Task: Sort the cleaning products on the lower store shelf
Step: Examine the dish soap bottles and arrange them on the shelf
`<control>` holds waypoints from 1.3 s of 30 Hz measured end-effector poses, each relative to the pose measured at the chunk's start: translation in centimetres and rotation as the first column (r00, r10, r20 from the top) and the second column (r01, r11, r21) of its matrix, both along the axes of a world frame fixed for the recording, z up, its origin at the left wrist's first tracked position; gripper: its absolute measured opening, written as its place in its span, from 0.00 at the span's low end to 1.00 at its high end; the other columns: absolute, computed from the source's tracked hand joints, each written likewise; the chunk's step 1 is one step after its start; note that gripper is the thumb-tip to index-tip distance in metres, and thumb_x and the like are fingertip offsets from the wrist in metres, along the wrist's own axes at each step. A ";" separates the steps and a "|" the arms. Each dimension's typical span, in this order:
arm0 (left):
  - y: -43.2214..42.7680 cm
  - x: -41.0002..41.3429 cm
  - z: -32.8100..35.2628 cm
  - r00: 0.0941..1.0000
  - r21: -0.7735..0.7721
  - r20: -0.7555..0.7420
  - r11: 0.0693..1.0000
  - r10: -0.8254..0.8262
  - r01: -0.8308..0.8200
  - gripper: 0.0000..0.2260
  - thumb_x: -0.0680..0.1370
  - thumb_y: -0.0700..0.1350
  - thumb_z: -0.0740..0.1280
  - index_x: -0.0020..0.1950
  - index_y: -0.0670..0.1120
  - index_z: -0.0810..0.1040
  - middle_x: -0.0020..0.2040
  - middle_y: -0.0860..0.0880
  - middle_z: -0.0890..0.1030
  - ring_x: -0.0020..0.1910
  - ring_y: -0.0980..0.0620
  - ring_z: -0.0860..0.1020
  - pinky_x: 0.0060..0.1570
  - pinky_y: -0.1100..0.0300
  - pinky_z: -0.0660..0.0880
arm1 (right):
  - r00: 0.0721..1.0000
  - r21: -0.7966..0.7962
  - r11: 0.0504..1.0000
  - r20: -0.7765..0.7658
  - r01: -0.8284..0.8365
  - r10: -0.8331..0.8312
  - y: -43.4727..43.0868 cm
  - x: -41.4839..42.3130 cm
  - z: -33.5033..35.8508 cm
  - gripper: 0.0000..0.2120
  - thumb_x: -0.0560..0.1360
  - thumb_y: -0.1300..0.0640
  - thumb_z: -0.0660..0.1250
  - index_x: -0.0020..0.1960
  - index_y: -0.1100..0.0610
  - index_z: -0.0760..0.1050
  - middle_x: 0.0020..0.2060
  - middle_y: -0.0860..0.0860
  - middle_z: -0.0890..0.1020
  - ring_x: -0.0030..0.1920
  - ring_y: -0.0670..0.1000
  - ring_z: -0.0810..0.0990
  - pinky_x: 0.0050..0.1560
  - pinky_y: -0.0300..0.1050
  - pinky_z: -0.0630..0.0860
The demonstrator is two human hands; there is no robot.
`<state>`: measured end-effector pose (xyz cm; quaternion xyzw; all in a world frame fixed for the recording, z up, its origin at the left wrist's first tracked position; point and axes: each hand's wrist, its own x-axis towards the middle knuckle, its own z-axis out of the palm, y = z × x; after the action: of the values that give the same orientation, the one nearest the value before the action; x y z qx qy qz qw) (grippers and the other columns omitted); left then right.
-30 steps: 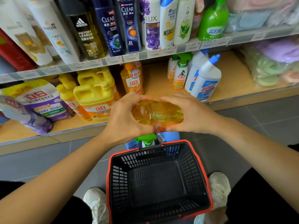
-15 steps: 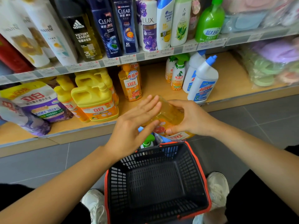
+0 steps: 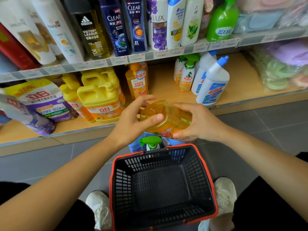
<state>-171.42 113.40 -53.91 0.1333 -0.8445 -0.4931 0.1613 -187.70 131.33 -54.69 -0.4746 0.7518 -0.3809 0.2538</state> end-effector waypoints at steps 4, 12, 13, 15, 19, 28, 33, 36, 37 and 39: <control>-0.1 -0.3 -0.1 0.999 0.006 -0.021 0.999 0.037 -0.037 0.14 0.75 0.54 0.71 0.55 0.46 0.83 0.50 0.50 0.82 0.51 0.50 0.79 0.54 0.49 0.77 | 1.000 0.000 1.000 -0.016 -0.021 0.021 0.1 0.1 -0.3 0.41 0.63 0.56 0.84 0.72 0.48 0.72 0.59 0.27 0.78 0.63 0.31 0.74 0.59 0.25 0.70; -1.3 -0.1 -0.8 1.000 0.039 0.004 0.999 0.020 -0.020 0.16 0.82 0.38 0.64 0.70 0.45 0.78 0.51 0.49 0.81 0.52 0.47 0.80 0.53 0.49 0.79 | 1.000 0.031 0.999 -0.010 0.017 -0.017 0.0 -0.2 -0.3 0.46 0.62 0.52 0.85 0.76 0.53 0.68 0.69 0.43 0.77 0.66 0.38 0.75 0.68 0.43 0.74; -1.3 -0.2 -0.8 1.000 0.075 0.009 0.997 0.013 -0.013 0.18 0.83 0.35 0.63 0.72 0.45 0.76 0.57 0.46 0.82 0.58 0.46 0.80 0.59 0.46 0.79 | 0.999 0.023 0.999 -0.002 0.034 -0.034 0.0 -0.3 -0.3 0.47 0.62 0.53 0.85 0.76 0.53 0.68 0.69 0.43 0.77 0.66 0.38 0.75 0.68 0.42 0.74; -1.1 -0.2 -0.8 1.000 0.124 -0.001 0.992 -0.008 0.008 0.20 0.83 0.33 0.61 0.74 0.44 0.72 0.66 0.41 0.79 0.66 0.42 0.77 0.65 0.38 0.75 | 0.998 0.013 0.998 0.011 0.062 -0.062 -0.2 -0.6 -0.4 0.47 0.62 0.53 0.85 0.76 0.54 0.68 0.68 0.45 0.77 0.66 0.41 0.76 0.68 0.43 0.75; -0.2 -0.1 -1.0 0.993 0.031 -0.071 0.994 -0.099 0.101 0.18 0.81 0.41 0.64 0.71 0.42 0.76 0.78 0.46 0.67 0.78 0.53 0.64 0.72 0.55 0.69 | 0.993 -0.060 0.993 0.052 0.105 -0.102 -0.5 -0.9 -0.5 0.42 0.62 0.54 0.85 0.73 0.53 0.72 0.61 0.43 0.82 0.59 0.38 0.80 0.58 0.31 0.75; 0.5 0.1 -0.9 0.971 0.016 -0.233 0.999 0.053 -0.051 0.16 0.77 0.41 0.72 0.64 0.45 0.80 0.63 0.50 0.82 0.70 0.54 0.75 0.71 0.50 0.71 | 0.979 -0.135 0.983 0.180 0.122 -0.096 -0.9 -1.2 -0.8 0.33 0.63 0.55 0.84 0.66 0.52 0.78 0.54 0.43 0.86 0.54 0.43 0.84 0.53 0.38 0.81; 0.1 -0.5 -1.4 0.943 0.048 -0.273 0.981 0.192 -0.186 0.20 0.75 0.41 0.76 0.65 0.47 0.77 0.62 0.47 0.79 0.59 0.54 0.80 0.48 0.65 0.80 | 0.934 -0.169 0.971 0.342 0.167 -0.101 -1.5 -1.1 -1.1 0.26 0.65 0.57 0.82 0.60 0.49 0.79 0.54 0.44 0.86 0.55 0.46 0.85 0.51 0.39 0.81; 0.0 -0.5 -3.0 0.965 0.128 -0.188 0.978 0.185 -0.163 0.33 0.75 0.39 0.76 0.75 0.54 0.65 0.69 0.54 0.74 0.59 0.54 0.81 0.45 0.63 0.81 | 0.887 -0.202 0.955 0.449 0.218 -0.108 -1.8 -1.3 -1.0 0.24 0.63 0.56 0.80 0.58 0.49 0.78 0.53 0.46 0.86 0.55 0.47 0.85 0.50 0.40 0.81; 0.1 -0.5 -3.6 0.973 0.150 -0.137 0.975 0.184 -0.164 0.34 0.75 0.40 0.76 0.75 0.55 0.64 0.69 0.55 0.74 0.58 0.54 0.81 0.45 0.61 0.82 | 0.867 -0.214 0.948 0.487 0.235 -0.105 -2.0 -1.4 -1.0 0.24 0.64 0.56 0.79 0.58 0.50 0.78 0.53 0.47 0.87 0.55 0.48 0.85 0.49 0.40 0.81; 0.0 -0.5 -5.0 0.990 0.170 0.049 0.975 0.135 -0.141 0.33 0.74 0.43 0.77 0.76 0.51 0.67 0.66 0.53 0.77 0.61 0.52 0.80 0.52 0.53 0.82 | 0.821 -0.230 0.934 0.562 0.274 -0.102 -2.2 -1.6 -0.8 0.25 0.64 0.58 0.78 0.60 0.53 0.78 0.53 0.50 0.87 0.55 0.51 0.85 0.49 0.43 0.82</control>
<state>-171.97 113.39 -58.93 0.2142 -0.7900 -0.5496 0.1674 -189.33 129.10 -55.52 -0.3030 0.6260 -0.6323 0.3412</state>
